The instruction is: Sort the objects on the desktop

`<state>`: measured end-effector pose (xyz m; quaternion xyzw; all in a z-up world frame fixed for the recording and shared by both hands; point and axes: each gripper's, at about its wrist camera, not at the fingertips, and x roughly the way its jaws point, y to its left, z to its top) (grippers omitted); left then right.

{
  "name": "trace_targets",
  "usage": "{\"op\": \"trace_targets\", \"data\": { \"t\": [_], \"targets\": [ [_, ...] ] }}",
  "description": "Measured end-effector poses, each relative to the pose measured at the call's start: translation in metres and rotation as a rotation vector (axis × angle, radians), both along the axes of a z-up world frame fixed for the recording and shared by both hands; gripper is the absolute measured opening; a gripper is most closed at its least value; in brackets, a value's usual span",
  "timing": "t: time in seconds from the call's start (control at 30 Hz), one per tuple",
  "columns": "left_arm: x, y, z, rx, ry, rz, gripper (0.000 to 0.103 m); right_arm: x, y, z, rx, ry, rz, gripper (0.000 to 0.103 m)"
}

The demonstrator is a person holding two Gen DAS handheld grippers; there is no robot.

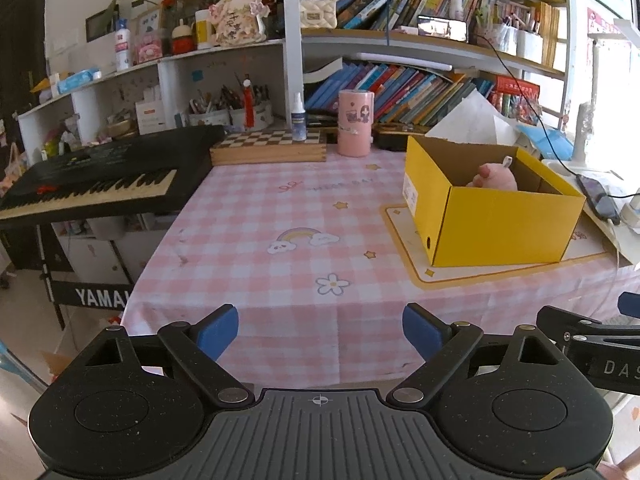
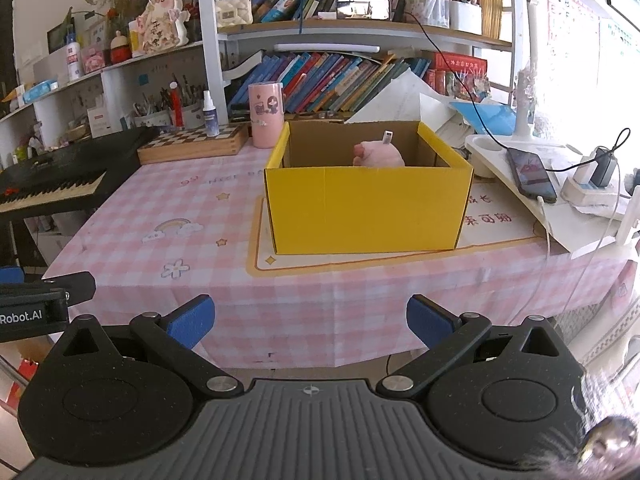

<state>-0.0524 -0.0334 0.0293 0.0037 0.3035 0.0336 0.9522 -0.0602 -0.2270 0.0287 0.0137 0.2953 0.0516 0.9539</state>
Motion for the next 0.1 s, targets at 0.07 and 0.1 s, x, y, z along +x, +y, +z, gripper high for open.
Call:
{"op": "trace_targets", "data": {
  "t": [0.07, 0.1],
  "targets": [
    [0.0007, 0.0001, -0.0005, -0.009, -0.001, -0.002, 0.091, 0.0017, -0.0001, -0.0006, 0.001, 0.005, 0.001, 0.103],
    [0.0021, 0.0005, -0.0009, -0.014, 0.001, -0.004, 0.091, 0.0027, 0.0002, -0.0011, 0.001, 0.008, 0.002, 0.103]
  ]
}}
